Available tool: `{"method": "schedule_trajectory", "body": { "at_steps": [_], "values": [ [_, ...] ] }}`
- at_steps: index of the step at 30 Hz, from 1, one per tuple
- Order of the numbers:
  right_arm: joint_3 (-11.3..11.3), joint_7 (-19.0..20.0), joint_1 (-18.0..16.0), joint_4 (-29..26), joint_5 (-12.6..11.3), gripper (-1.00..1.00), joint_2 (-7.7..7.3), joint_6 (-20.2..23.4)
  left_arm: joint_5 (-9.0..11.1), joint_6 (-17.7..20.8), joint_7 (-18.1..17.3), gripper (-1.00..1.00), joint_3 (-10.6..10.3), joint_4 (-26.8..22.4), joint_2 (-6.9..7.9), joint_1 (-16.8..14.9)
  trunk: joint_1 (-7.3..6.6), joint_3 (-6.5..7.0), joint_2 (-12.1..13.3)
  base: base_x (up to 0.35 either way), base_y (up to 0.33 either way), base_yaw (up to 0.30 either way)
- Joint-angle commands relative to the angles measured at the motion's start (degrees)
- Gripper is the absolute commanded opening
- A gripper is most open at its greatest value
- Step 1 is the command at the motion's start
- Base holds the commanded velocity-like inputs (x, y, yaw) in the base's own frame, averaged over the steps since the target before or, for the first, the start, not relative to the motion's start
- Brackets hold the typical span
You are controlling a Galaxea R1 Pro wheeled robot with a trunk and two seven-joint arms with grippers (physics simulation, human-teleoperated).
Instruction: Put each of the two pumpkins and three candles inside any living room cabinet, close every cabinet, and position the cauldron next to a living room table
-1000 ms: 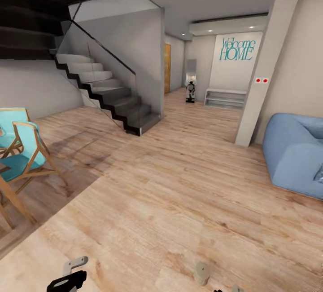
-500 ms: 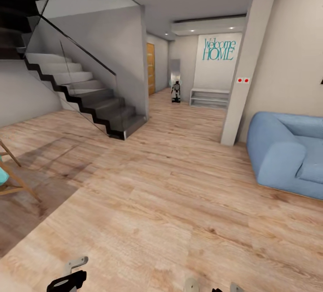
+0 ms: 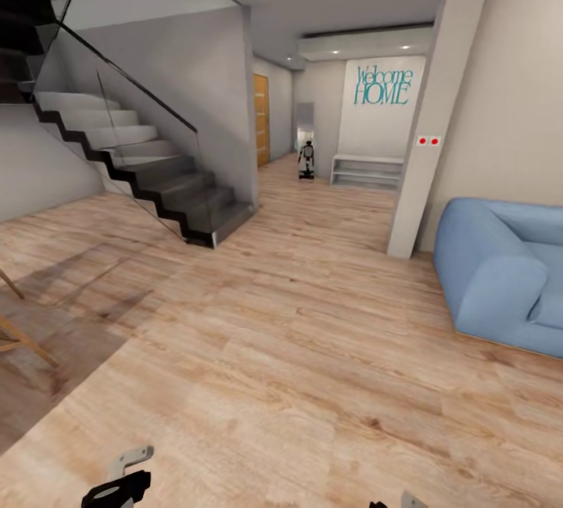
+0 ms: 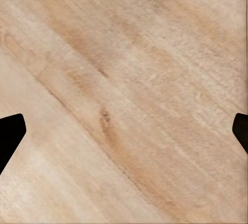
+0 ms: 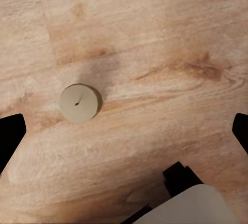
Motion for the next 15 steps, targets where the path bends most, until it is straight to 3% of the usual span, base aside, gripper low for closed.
{"method": "schedule_trajectory", "body": {
  "at_steps": [1,9,15],
  "values": [
    [0.0,0.0,0.0,0.0,0.0,1.0,0.0,0.0,0.0,0.0,0.0,1.0,0.0,0.0,0.0,0.0,0.0,0.0,0.0,0.21,-0.089,0.0],
    [0.0,0.0,0.0,0.0,0.0,1.0,0.0,0.0,0.0,0.0,0.0,1.0,0.0,0.0,0.0,0.0,0.0,0.0,0.0,0.205,-0.047,0.0],
    [0.0,0.0,0.0,0.0,0.0,1.0,0.0,-0.1,0.0,-0.1,0.0,1.0,0.0,-0.1,0.0,0.0,0.0,0.0,0.0,0.072,-0.011,0.0]
  ]
}}
